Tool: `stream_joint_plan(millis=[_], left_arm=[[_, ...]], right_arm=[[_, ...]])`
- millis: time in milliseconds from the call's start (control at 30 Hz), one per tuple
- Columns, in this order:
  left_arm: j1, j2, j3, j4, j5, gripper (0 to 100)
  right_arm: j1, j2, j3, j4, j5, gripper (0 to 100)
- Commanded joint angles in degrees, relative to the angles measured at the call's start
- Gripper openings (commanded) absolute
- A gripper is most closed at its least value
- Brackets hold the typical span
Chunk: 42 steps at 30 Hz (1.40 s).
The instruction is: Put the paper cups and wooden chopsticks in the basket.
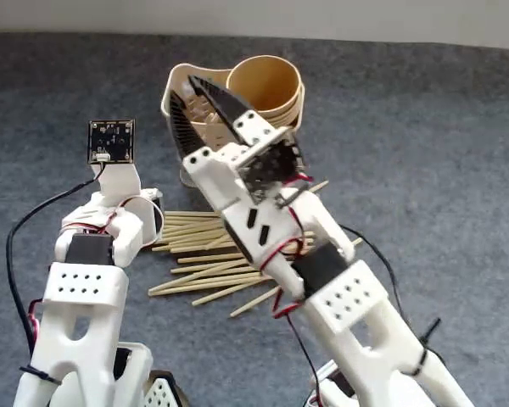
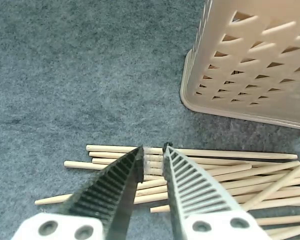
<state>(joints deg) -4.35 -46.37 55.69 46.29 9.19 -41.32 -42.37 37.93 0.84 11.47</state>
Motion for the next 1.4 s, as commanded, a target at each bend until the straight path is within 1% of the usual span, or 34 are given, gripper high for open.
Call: stream_joint_plan(millis=[0,267,467,600,667,833,1033,1367], left_arm=[[-0.3,-1.5,-0.7,-1.0,0.1,8],[-0.3,-1.5,-0.7,-1.0,0.1,8],[-0.3,-1.5,-0.7,-1.0,0.1,8],[-0.3,-1.5,-0.7,-1.2,0.1,8],[-0.3,-1.5,-0.6,-1.8,0.1,8],[-0.3,-1.5,-0.6,-1.8,0.1,8],[-0.4,-1.5,-0.6,-1.8,0.1,8],[-0.4,-1.5,-0.6,-1.8,0.1,8]], right_arm=[[5.1,-6.2,-0.7,10.5,-4.1,9.8],[15.0,-12.6,-0.9,32.0,-10.9,9.8],[22.5,-16.3,-1.0,42.2,-15.7,9.8],[27.7,-16.4,-1.1,48.7,-20.7,9.8],[29.1,-16.3,-0.7,50.1,-22.2,9.8],[29.7,-12.5,0.5,53.2,-25.7,9.8],[30.2,0.7,0.1,53.2,-30.2,9.8],[30.2,20.4,-7.9,53.3,-35.5,9.8]])
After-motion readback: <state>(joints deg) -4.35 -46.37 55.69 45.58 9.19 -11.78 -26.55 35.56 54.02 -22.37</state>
